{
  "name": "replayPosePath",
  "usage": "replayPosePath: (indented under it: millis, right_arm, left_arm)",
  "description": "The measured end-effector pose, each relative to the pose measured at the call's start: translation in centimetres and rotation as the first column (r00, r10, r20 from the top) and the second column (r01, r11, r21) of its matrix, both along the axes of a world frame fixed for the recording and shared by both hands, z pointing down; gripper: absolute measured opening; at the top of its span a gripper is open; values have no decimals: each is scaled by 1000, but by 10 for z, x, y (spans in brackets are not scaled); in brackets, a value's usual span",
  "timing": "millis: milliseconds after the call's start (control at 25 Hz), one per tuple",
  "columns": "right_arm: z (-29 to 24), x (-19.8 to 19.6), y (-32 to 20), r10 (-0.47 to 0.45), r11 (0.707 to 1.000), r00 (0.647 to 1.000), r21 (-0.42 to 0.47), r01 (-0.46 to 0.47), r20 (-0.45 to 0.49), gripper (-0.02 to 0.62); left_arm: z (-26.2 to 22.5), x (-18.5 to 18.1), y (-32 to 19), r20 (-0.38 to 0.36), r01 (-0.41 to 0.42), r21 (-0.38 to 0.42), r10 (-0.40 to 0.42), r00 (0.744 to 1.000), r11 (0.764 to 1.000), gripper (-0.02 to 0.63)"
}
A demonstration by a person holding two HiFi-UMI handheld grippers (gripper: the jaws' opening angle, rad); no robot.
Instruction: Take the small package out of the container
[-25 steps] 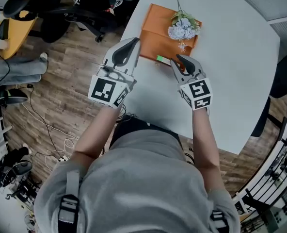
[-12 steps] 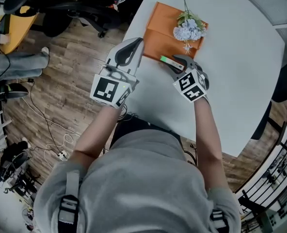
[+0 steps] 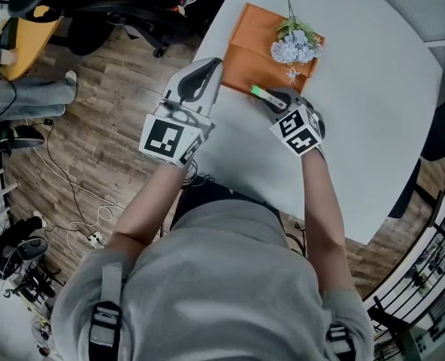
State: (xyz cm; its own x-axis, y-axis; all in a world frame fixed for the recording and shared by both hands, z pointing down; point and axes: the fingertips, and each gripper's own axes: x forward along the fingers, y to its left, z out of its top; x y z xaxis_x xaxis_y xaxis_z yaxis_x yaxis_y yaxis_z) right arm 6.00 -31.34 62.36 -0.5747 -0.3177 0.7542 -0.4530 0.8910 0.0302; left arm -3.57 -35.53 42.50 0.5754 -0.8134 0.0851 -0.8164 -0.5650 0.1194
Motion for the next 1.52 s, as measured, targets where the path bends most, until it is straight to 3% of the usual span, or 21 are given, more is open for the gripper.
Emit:
replayPosePath:
  millis: [200, 320, 560, 720, 880, 1080, 1240, 1360, 1520]
  right_arm:
    - [-24, 4, -3, 51, 998, 996, 44, -54, 66, 117]
    - [-51, 8, -5, 111, 989, 982, 75, -124, 156, 117]
    - [-120, 32, -5, 237, 940, 899, 148, -308, 367, 115]
    - [-164, 58, 0, 306, 876, 836, 209, -434, 455, 115]
    - [-208, 84, 8, 352, 798, 740, 230, -558, 573, 115]
    - [-263, 113, 24, 361, 694, 625, 249, -676, 693, 115]
    - [-299, 134, 38, 339, 618, 558, 267, -739, 758, 115]
    - [-324, 145, 53, 305, 576, 513, 273, -770, 803, 115]
    - [-339, 154, 73, 279, 540, 466, 264, -799, 839, 115]
  left_arm:
    - [-9, 0, 3, 1, 3, 19, -3, 1000, 1000, 21]
    - [-16, -1, 4, 1, 7, 30, -7, 1000, 1000, 21]
    - [-32, 2, 11, 2, 4, 60, -5, 1000, 998, 21]
    - [-45, 4, 18, 0, 4, 84, -4, 1000, 996, 21]
    - [-57, 8, 24, -4, 0, 104, 1, 1000, 995, 21]
    - [-74, 15, 33, -18, -9, 136, 12, 1000, 991, 21]
    - [-89, 17, 37, -25, 1, 161, 4, 1000, 987, 21]
    - [-102, 20, 42, -29, 3, 182, 2, 1000, 983, 21]
    - [-112, 27, 52, -33, 3, 193, 3, 999, 981, 21]
